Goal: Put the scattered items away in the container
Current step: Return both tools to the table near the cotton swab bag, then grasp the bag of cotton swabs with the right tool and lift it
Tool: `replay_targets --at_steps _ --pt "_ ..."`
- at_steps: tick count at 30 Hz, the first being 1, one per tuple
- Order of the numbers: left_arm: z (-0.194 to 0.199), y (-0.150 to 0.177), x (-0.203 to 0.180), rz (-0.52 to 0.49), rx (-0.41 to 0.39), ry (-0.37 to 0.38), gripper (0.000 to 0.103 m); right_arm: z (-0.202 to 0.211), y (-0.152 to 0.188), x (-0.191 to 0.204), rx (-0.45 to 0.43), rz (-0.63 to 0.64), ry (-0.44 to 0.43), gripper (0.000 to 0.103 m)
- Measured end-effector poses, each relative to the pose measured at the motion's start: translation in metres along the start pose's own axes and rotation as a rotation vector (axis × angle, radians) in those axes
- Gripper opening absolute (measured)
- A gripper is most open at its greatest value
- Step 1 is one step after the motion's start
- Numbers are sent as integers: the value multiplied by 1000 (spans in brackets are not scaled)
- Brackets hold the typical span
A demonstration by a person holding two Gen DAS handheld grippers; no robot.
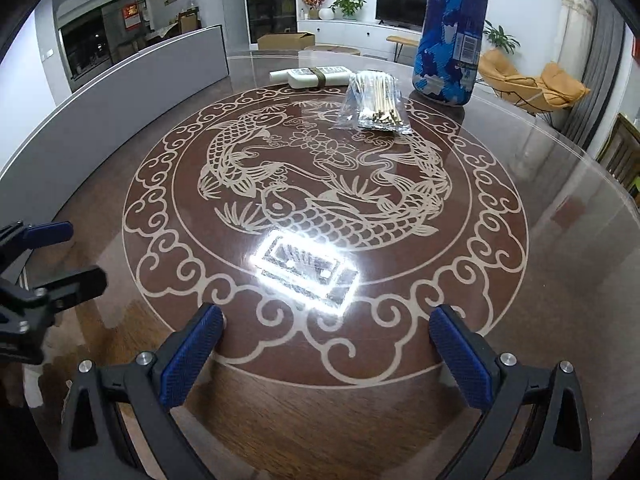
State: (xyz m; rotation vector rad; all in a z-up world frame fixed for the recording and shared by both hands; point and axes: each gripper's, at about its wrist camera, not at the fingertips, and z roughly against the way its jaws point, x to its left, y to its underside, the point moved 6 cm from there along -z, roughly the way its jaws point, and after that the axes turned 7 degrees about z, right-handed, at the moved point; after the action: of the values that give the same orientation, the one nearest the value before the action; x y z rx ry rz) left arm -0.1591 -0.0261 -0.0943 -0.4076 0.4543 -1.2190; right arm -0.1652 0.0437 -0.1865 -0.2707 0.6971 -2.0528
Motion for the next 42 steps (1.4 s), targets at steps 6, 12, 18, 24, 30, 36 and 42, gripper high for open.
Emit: replay_targets --at_steps 6,12,18,24,30,36,42 --pt "-8 -9 -2 -35 -49 -27 103 1 0 3 1 -5 6 103" --pt "-12 -13 -3 -25 -57 -33 103 1 0 2 1 -7 8 103" --pt "-12 -13 -3 -24 -57 -33 103 0 0 2 1 -9 10 103" --pt "-13 -14 -3 -25 -55 -29 103 0 0 2 2 -12 13 103" --pt "-21 -26 -4 -38 -54 -21 103 0 0 2 2 -15 15 103" --pt "-23 -29 -4 -33 -55 -25 103 0 0 1 2 -17 18 103" --pt "-23 -29 -4 -33 -55 -25 103 1 0 1 3 -20 20 103"
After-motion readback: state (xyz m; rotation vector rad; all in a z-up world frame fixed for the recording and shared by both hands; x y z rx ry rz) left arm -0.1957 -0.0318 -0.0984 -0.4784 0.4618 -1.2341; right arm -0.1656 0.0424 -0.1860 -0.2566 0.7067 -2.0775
